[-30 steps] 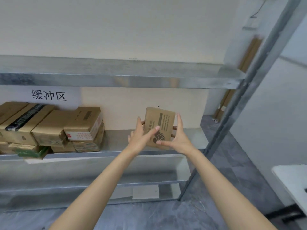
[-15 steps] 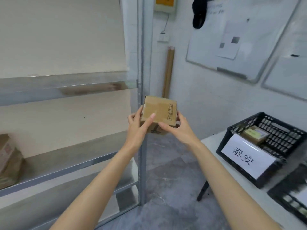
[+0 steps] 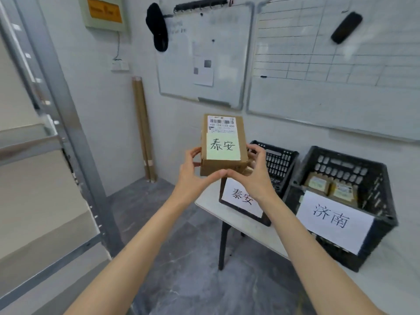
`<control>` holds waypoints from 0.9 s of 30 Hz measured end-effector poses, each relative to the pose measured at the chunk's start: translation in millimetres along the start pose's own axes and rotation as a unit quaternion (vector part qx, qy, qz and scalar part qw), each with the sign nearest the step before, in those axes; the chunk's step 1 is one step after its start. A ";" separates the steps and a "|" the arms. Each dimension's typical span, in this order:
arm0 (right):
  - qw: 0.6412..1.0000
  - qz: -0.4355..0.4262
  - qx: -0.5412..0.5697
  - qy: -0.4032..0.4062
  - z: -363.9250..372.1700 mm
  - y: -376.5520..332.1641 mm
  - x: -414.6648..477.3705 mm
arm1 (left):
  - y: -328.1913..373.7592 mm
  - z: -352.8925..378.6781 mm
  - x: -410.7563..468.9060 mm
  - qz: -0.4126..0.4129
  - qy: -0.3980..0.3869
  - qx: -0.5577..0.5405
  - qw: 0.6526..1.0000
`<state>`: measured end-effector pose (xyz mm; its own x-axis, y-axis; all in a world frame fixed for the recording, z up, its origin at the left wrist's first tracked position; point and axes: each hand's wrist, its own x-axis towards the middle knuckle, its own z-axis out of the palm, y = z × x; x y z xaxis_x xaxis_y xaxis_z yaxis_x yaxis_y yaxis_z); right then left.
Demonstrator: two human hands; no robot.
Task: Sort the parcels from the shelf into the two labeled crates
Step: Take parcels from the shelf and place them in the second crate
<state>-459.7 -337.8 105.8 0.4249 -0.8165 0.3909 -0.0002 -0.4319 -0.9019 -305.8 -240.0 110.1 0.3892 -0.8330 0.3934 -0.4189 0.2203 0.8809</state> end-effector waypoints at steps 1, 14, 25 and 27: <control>1.000 0.001 -0.007 0.014 -10.9 3.4 0.5 | 0.9 10.7 4.8 0.009 -0.010 -0.006 1.000; 0.977 0.008 -0.169 0.134 -116.7 41.7 46.1 | -14.2 134.4 90.9 0.079 -0.112 -0.041 0.990; 0.963 0.030 -0.227 0.144 -139.7 114.7 174.2 | -69.3 193.6 232.5 0.087 -0.152 -0.056 0.983; 0.961 0.040 -0.234 0.138 -139.6 132.2 200.1 | -83.4 201.7 260.2 0.085 -0.164 -0.050 0.982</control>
<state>-501.0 -611.8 90.5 0.1497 -0.8968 0.4163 -0.4581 -0.4361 -0.7746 -335.1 -577.5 85.9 0.0293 -0.8950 0.4451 -0.3649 0.4050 0.8383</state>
